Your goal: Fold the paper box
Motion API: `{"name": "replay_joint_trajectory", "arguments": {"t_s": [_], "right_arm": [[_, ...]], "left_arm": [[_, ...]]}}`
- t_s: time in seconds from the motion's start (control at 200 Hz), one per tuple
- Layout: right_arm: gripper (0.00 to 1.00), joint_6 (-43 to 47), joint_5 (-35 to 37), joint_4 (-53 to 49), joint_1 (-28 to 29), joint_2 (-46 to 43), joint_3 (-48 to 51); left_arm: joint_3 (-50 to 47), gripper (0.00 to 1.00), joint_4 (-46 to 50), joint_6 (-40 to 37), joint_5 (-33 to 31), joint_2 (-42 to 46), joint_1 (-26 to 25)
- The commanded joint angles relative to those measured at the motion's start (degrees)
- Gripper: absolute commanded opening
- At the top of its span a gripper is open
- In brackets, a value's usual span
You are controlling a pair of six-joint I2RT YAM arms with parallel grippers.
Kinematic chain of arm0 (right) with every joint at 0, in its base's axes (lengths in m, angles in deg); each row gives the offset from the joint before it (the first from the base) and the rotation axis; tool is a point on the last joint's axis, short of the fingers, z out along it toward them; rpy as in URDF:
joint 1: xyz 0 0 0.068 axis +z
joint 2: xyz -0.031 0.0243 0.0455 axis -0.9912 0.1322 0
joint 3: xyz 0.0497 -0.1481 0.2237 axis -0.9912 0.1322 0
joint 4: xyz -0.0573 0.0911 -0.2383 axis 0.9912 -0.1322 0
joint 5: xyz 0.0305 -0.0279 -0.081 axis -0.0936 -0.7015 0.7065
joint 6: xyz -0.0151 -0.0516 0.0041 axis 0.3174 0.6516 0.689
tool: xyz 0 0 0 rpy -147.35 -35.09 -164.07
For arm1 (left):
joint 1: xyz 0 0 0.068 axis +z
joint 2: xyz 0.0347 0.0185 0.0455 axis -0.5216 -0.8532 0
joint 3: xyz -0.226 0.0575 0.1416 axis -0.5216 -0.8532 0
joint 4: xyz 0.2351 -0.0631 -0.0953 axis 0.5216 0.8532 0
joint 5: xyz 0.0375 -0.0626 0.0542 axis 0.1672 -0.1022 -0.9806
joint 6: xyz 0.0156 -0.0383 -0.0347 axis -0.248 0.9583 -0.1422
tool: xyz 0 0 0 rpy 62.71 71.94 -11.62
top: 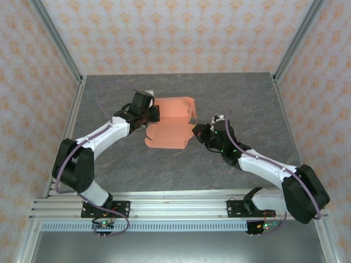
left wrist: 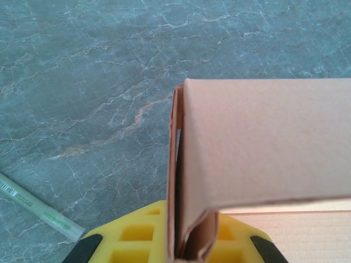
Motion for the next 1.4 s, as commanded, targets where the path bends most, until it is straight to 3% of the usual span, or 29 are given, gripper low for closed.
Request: {"name": "replay_joint_trajectory", "arguments": {"t_s": [0.0,0.32,0.46,0.495,0.746,0.936,1.051,1.186,1.396], "right_arm": [[0.0,-3.91,-0.53,13.36,-0.87,-0.87,1.75],[0.0,-9.5,0.26,26.86,-1.37,2.0,4.66],[0.0,-7.69,1.17,22.95,-1.95,1.44,4.67],[0.04,-6.39,1.65,19.33,-2.27,0.66,4.33],[0.29,6.87,2.91,-2.3,-4.75,-5.79,-0.59],[0.41,18.13,-2.24,-13.0,-7.12,-7.02,-6.59],[0.44,27.8,-4.66,-20.92,-11.22,-6.7,-11.49],[0.44,40.21,-13.13,-26.49,-18.42,-2.73,-19.07],[0.44,59.61,-22.7,-38.5,-22.19,11.71,-32.37]], "left_arm": [[-0.88,0.0,-0.44,0.97,-2.39,2.08,-0.31],[-0.57,0.0,-0.04,1.72,-3.17,1.64,0.03],[-0.48,0.0,0.08,1.78,-3.2,1.73,0.18],[-0.37,0.0,0.16,1.67,-3.2,1.88,0.22],[-0.37,0.0,0.11,1.55,-2.6,1.92,0.4],[-0.22,0.0,0.25,1.22,-2.45,1.82,0.53],[-0.13,0.0,0.61,0.84,-1.95,1.91,0.51],[-0.13,0.0,0.96,0.24,-1.19,2.42,0.5],[0.04,0.0,1.46,-0.11,-0.05,2.52,0.53]]}}
